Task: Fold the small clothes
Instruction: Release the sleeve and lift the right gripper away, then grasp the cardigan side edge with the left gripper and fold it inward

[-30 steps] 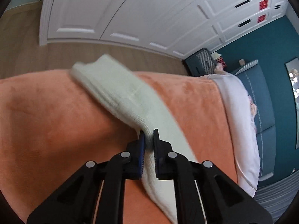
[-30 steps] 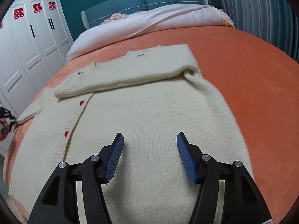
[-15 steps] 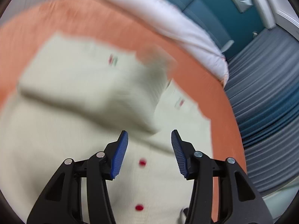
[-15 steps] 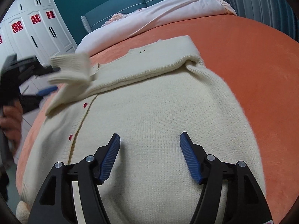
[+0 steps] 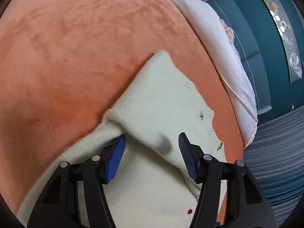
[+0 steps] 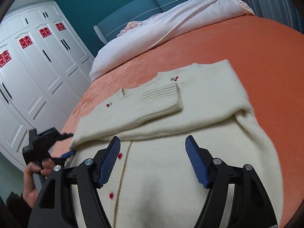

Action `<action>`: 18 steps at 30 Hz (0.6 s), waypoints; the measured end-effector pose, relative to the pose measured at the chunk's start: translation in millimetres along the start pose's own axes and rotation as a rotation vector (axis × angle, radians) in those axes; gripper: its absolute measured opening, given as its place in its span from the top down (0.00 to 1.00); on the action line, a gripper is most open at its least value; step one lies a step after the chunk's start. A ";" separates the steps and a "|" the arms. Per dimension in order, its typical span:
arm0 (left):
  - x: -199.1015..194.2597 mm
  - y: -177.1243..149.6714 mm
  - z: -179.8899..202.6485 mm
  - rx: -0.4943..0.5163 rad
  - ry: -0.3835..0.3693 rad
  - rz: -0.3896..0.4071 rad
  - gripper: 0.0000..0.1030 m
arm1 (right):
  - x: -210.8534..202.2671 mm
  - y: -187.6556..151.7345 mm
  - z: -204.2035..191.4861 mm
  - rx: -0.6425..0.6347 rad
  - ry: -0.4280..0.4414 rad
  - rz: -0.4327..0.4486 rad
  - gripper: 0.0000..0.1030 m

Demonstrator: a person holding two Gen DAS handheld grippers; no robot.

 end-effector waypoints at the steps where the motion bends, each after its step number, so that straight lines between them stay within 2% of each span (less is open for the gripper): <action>1: 3.1 2.6 -5.1 -0.035 -0.015 -0.013 0.51 | 10.9 9.6 1.8 0.012 -0.011 0.003 0.32; 4: 6.6 7.8 -13.2 -0.043 -0.045 -0.013 0.51 | 44.0 31.6 14.7 0.072 -0.054 -0.019 0.32; 6: 4.6 9.6 -15.2 -0.054 -0.055 -0.008 0.51 | 67.3 36.4 24.6 0.121 -0.079 -0.063 0.33; 7: 2.0 9.8 -17.8 -0.068 -0.064 -0.005 0.51 | 77.2 36.3 28.8 0.147 -0.079 -0.080 0.39; 8: 0.2 11.1 -16.6 -0.081 -0.078 0.003 0.53 | 85.6 35.4 30.0 0.167 -0.062 -0.093 0.60; 10: -6.8 12.6 -17.8 -0.078 -0.108 0.037 0.82 | 95.2 36.0 26.3 0.182 -0.033 -0.112 0.90; 11: -14.4 14.6 -13.4 -0.042 -0.116 0.068 0.90 | 89.4 41.6 19.1 0.169 -0.020 -0.074 0.90; 14: -24.6 21.7 1.0 0.072 -0.114 0.137 0.91 | 46.6 63.8 -12.8 0.075 0.071 0.096 0.91; 15: -22.4 21.5 0.2 0.095 -0.097 0.136 0.90 | 32.5 67.0 -18.6 0.041 0.080 0.146 0.91; 16: -14.0 20.4 -3.8 0.099 -0.077 0.118 0.90 | 25.1 65.9 -17.6 0.001 0.051 0.176 0.92; 17: -1.6 17.8 -10.0 0.097 -0.038 0.087 0.91 | 33.0 60.7 -9.9 -0.024 -0.003 0.143 0.92; 18: 7.4 14.2 -14.7 0.093 0.000 0.063 0.92 | 53.4 50.4 5.6 -0.033 -0.071 0.056 0.92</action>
Point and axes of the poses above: each gripper's, at about its wrist camera, not at the fingertips, and x roughly the way its jaws point, z to its right, y to its top, the point moved 3 cm from there along x, roughly the way its jaws point, and after that the axes turned 8 degrees about y, right-handed, at the moved point
